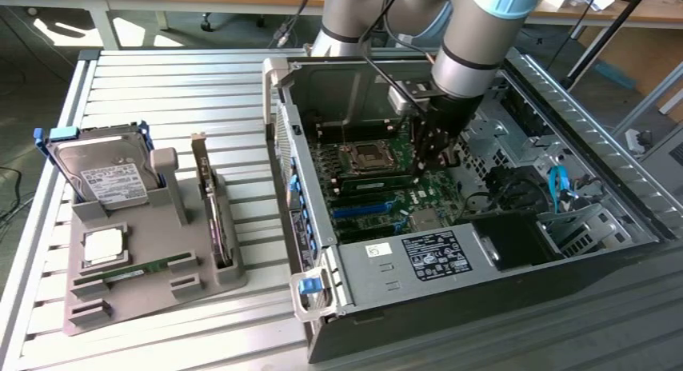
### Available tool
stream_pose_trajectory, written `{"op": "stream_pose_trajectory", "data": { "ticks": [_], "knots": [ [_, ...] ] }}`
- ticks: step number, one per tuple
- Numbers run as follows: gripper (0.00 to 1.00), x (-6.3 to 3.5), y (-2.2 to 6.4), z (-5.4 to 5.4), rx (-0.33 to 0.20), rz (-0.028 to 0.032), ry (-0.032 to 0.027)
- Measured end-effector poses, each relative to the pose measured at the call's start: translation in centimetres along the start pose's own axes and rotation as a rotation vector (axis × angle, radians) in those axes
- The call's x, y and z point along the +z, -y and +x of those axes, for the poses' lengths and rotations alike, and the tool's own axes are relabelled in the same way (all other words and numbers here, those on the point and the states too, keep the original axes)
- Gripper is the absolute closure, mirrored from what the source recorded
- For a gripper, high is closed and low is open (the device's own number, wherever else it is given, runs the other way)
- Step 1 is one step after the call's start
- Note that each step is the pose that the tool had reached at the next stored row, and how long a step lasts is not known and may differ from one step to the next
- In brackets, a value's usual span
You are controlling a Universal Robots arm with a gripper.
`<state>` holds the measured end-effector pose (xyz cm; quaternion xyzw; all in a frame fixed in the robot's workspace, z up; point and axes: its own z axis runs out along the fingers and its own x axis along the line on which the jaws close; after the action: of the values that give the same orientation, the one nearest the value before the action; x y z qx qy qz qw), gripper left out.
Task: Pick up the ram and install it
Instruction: 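Press down the ram until it locks into place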
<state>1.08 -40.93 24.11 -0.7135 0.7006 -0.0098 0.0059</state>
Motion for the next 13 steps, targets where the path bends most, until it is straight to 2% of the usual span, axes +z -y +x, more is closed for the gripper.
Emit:
{"op": "stream_pose_trajectory", "data": {
  "ticks": [3, 6, 9, 13],
  "knots": [
    [0.89, -0.79, 0.01, 0.0, 0.000, 0.0009, -0.0010],
    [0.89, -0.85, -0.31, 0.0, 0.000, 0.0031, -0.0029],
    [0.89, -0.88, -1.45, 0.0, 0.000, 0.0048, -0.0055],
    [0.89, -0.83, -3.30, -0.1, 0.000, 0.0100, -0.0057]
  ]
}}
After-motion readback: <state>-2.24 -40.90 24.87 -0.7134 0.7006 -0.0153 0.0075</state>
